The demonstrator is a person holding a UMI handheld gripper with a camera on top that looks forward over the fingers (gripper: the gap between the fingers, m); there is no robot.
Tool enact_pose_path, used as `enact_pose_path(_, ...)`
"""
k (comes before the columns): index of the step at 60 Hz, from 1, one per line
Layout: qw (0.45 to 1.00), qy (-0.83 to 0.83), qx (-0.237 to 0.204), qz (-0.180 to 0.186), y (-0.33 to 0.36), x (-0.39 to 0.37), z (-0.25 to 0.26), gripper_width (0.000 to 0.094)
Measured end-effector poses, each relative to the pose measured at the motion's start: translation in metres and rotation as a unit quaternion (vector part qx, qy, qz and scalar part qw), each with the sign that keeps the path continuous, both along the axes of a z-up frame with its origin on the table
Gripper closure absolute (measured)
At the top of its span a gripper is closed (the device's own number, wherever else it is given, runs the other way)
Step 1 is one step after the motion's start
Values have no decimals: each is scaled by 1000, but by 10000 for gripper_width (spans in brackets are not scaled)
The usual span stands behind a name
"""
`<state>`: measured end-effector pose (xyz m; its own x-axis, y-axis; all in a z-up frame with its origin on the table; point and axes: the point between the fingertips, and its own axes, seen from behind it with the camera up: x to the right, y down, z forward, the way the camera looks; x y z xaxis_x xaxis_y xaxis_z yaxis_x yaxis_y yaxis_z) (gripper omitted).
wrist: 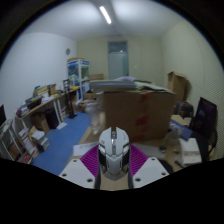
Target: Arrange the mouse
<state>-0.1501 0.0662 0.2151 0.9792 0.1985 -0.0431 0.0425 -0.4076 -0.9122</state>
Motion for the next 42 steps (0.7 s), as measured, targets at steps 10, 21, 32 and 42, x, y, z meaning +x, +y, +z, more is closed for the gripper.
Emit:
enact_pose_path(10, 997, -14, -47, -52, 31, 155, -46, 571)
enact_pose_path(21, 987, -17, -152, -45, 25, 197, -180, 573)
enact_pose_path(32, 983, -7, -179, -45, 24, 199, -230, 555)
enact_pose_path(42, 980, -36, -192, -35, 23, 199, -234, 414)
